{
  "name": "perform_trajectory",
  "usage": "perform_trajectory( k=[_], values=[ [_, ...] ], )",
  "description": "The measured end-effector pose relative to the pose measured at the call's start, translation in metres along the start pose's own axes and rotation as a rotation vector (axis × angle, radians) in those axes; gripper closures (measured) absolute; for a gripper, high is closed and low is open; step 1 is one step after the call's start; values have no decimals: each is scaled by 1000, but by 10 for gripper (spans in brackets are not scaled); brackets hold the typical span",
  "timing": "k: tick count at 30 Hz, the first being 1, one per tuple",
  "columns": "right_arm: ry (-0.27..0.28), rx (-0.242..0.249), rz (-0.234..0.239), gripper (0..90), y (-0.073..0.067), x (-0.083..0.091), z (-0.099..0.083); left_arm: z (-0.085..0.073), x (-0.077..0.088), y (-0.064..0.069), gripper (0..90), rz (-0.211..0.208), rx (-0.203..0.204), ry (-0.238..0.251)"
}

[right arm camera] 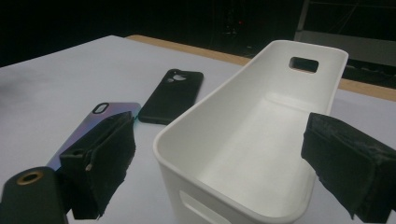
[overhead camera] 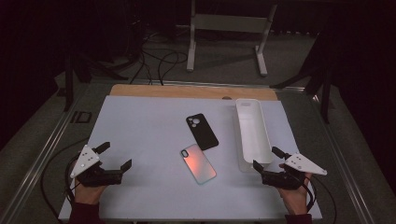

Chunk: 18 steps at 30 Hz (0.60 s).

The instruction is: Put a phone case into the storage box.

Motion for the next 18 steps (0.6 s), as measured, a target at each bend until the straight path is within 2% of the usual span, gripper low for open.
perform_trajectory(
  k=[4,13,18],
  values=[
    [-1,-1,0,95,0,0,0,2,0,0,0,2,3,7],
    [-12,11,4,95,-1,-4,-2,0,-4,2,5,1,2,-17],
    [-1,-1,4,95,1,-2,-2,4,-3,3,4,12,2,-7]
  ],
)
Point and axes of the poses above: each handheld gripper's, and its own axes: x roughly backward along the jaws, z roughly out of its top, y roughly to its right, the point moved 7 cm from there along -x, roughly forward along the jaws, and after that the axes turned 7 degrees about -x, right-handed, at the moved point
